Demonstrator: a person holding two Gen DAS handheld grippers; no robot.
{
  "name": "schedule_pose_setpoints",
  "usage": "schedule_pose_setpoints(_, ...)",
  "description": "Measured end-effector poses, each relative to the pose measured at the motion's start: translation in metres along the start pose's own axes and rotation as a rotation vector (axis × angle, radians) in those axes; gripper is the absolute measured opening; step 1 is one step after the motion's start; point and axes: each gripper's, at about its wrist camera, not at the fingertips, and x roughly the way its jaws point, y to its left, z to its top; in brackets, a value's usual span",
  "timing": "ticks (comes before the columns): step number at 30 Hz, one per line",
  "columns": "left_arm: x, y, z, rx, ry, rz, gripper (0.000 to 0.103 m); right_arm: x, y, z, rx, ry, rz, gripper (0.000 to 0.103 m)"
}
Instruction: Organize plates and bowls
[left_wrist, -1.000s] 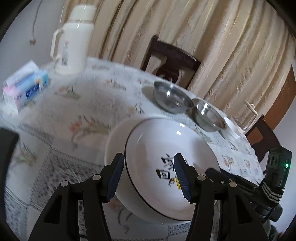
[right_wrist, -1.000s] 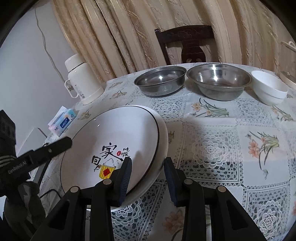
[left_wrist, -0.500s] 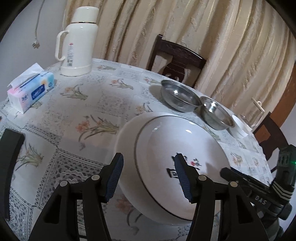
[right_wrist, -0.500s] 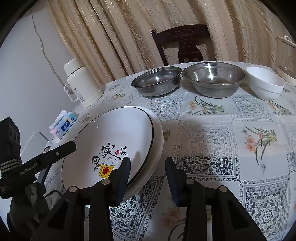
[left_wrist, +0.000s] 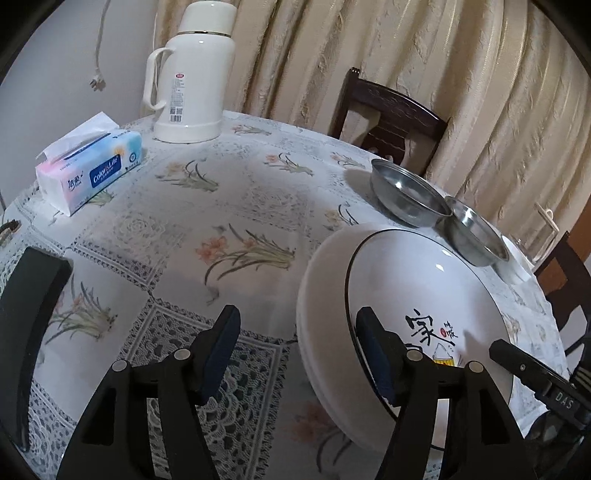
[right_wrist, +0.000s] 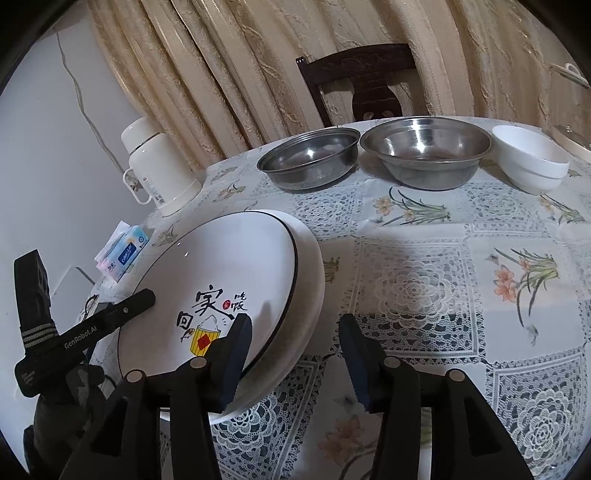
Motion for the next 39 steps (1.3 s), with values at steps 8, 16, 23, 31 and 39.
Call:
schedule_pose_setpoints(8, 0.004, 0.000, 0.003, 0.008, 0.000, -0.001, 0.067, 0.003, -0.001, 0.000, 0.007, -0.002, -0.002, 0.055)
schedule_pose_setpoints(16, 0.003, 0.000, 0.005, -0.003, 0.014, -0.008, 0.067, 0.002, -0.005, 0.001, 0.019, -0.011, 0.001, 0.057)
schedule_pose_setpoints(23, -0.011, -0.011, 0.010, 0.012, -0.020, -0.008, 0.067, -0.008, -0.019, 0.006, 0.074, -0.048, -0.003, 0.058)
schedule_pose_setpoints(31, -0.018, -0.027, 0.016, 0.043, -0.015, -0.016, 0.067, -0.015, -0.026, 0.005, 0.102, -0.059, 0.015, 0.062)
schedule_pose_setpoints(39, -0.024, -0.041, 0.021, 0.064, -0.020, -0.033, 0.067, -0.028, -0.034, 0.009, 0.125, -0.085, 0.020, 0.062)
